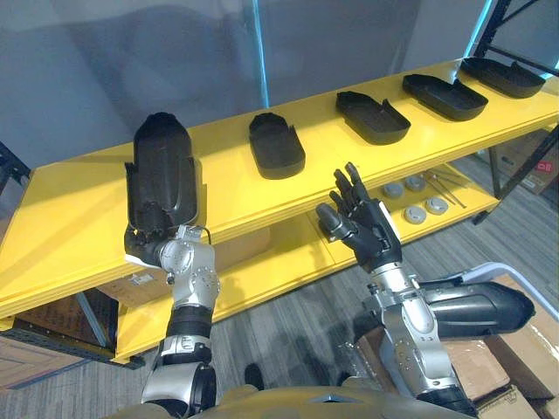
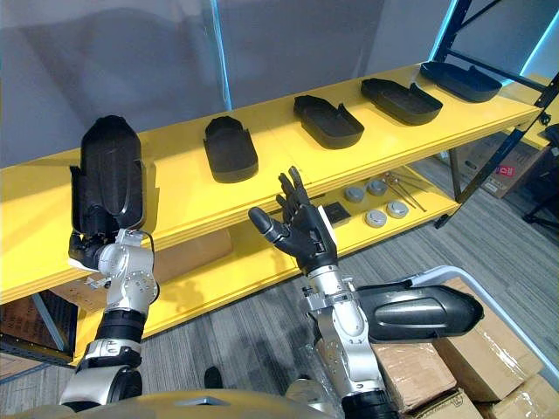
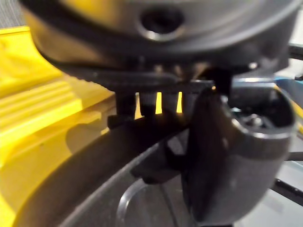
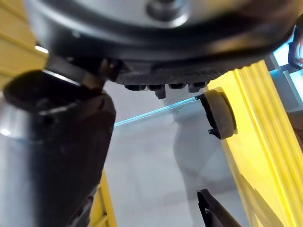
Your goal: Walk over and take three plastic housings, then place them on the shelf
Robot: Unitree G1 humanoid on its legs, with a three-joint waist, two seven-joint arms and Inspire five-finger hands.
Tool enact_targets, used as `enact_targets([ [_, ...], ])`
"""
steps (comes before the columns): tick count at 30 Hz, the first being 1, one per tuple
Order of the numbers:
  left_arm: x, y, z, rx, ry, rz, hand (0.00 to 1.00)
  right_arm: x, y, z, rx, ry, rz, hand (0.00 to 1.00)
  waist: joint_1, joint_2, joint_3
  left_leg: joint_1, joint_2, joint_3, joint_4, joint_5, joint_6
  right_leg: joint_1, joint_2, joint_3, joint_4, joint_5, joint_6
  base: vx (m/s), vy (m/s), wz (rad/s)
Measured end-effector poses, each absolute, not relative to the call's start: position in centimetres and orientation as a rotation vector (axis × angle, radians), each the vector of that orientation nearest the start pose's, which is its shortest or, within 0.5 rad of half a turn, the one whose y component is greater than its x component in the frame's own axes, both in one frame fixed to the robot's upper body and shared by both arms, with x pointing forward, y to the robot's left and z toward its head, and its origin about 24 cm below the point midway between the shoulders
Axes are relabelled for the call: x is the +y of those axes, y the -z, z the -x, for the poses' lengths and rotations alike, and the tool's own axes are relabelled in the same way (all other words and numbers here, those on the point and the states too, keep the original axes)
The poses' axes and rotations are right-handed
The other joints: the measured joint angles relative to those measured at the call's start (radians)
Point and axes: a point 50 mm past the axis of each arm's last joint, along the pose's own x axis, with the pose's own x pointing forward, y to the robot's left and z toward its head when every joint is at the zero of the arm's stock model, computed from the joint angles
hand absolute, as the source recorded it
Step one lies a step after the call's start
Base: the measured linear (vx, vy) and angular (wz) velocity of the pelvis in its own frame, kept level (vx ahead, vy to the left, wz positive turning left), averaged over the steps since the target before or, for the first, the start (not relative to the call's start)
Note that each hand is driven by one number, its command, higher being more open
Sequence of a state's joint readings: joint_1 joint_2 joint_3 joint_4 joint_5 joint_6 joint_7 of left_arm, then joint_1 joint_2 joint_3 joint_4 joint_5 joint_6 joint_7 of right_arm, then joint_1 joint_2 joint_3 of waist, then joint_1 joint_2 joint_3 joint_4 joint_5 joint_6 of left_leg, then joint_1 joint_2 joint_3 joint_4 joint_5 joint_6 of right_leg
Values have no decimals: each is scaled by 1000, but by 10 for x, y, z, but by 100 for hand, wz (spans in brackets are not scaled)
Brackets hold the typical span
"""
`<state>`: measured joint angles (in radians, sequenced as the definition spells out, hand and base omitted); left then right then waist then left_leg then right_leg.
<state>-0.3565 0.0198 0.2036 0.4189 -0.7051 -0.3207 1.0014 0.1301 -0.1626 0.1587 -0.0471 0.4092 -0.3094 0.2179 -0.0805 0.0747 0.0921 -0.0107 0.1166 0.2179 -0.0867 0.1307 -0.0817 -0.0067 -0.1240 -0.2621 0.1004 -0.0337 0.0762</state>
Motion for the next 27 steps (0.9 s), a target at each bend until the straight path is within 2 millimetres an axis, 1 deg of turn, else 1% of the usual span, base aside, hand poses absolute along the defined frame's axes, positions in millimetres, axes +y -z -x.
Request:
enact_targets([
  [4, 222, -38, -289, 74, -1210, 869, 0, -145, -56, -221, -237, -292, -255, 100, -4, 12, 14, -11, 5, 15, -2, -1, -1, -10, 5, 14, -1, 7, -4, -13, 6, -5],
  [5, 222, -40, -290, 62, -1204, 885, 0, -144, -57, -221, -243, -294, -255, 100, -7, 8, 23, -16, 2, 16, -2, -1, -1, -11, 6, 13, -6, 8, -4, -28, 20, 10],
  [6, 222, -44, -292, 45, -1189, 904, 0, -144, -59, -221, -252, -298, -255, 100, -7, 15, 34, -16, 2, 16, -2, -1, -1, -11, 6, 12, -13, 16, -5, -48, 21, 8],
  [7, 222, -45, -292, 40, -1181, 918, 0, -143, -60, -221, -255, -299, -255, 100, -7, 11, 41, -18, 2, 17, -2, -2, -1, -11, 6, 9, -17, 17, -5, -61, 12, 6],
  [8, 222, -49, -293, 26, -1161, 952, 0, -142, -61, -221, -258, -301, -259, 100, -6, 5, 51, -21, 1, 22, -1, -10, -11, -9, 4, 7, -30, 18, -7, -46, 23, 4],
  [9, 223, -52, -291, 12, -1145, 993, 0, -140, -61, -221, -260, -302, -268, 100, -5, -1, 56, -39, -2, 24, 34, -20, -3, -10, 1, 7, -46, 19, -8, 0, 0, 0],
  [10, 223, -53, -289, 5, -1137, 1011, 0, -140, -62, -221, -262, -300, -269, 100, -4, 2, 56, -53, 1, 21, 53, -25, 4, -7, 4, 8, -49, 21, -5, 6, 25, -9],
  [11, 224, -54, -283, -14, -1113, 1040, 0, -139, -62, -221, -263, -296, -269, 100, -3, 7, 59, -56, 2, 20, 65, -24, 5, 1, 10, 9, -53, 31, 3, 0, 0, 0],
  [12, 222, -54, -277, -35, -1068, 1046, 0, -139, -62, -220, -264, -290, -272, 100, -5, 1, 67, -56, 0, 18, 64, -24, 5, 13, 8, 8, -67, 35, 9, 5, 15, 8],
  [14, 214, -60, -273, -57, -985, 1068, 0, -139, -66, -220, -278, -276, -276, 100, -6, -5, 79, -64, -10, 14, 35, -26, 2, 6, 2, 6, -77, 35, 9, 12, 55, 35],
  [15, 209, -66, -271, -65, -937, 1081, 0, -136, -69, -221, -290, -268, -288, 100, -5, -29, 94, -73, -36, 15, 47, -24, 17, -5, -27, 3, -93, 41, 5, 25, 90, 30],
  [16, 205, -68, -269, -68, -919, 1090, 0, -135, -69, -222, -294, -260, -294, 100, 0, -34, 101, -88, -38, 7, 96, -21, 35, -5, -34, 5, -85, 47, 5, 93, 76, 2],
  [17, 201, -68, -261, -69, -900, 1096, 0, -136, -69, -222, -289, -244, -298, 100, 11, -26, 105, -73, -35, -5, 112, -32, 54, -1, -23, 15, -79, 64, 19, 114, 30, -1],
  [18, 196, -68, -256, -59, -876, 1103, 0, -133, -68, -220, -283, -231, -315, 100, 5, -33, 104, -62, -51, -10, 95, -34, 54, 11, -33, 19, -85, 67, 23, 137, 41, 4],
  [21, 188, -69, -249, -28, -829, 1088, 0, -129, -67, -220, -276, -228, -323, 100, 8, -35, 105, -56, -75, -15, 81, -28, 57, 11, -51, 22, -77, 80, 31, 95, 58, 17],
  [23, 184, -71, -245, -16, -800, 1070, 0, -128, -66, -220, -271, -218, -330, 100, 23, -36, 105, -54, -77, -17, 80, -30, 63, 11, -53, 21, -72, 79, 29, 108, 23, 8],
  [26, 182, -75, -239, -23, -777, 1067, 0, -129, -66, -221, -268, -190, -337, 100, 24, -39, 107, -49, -75, -27, 80, -29, 64, 18, -50, 14, -69, 74, 26, 84, -19, 7],
  [27, 181, -79, -237, -35, -754, 1069, 0, -130, -66, -221, -265, -177, -339, 100, 22, -41, 108, -49, -74, -30, 79, -30, 64, 19, -48, 11, -69, 71, 24, 59, -21, 2],
])
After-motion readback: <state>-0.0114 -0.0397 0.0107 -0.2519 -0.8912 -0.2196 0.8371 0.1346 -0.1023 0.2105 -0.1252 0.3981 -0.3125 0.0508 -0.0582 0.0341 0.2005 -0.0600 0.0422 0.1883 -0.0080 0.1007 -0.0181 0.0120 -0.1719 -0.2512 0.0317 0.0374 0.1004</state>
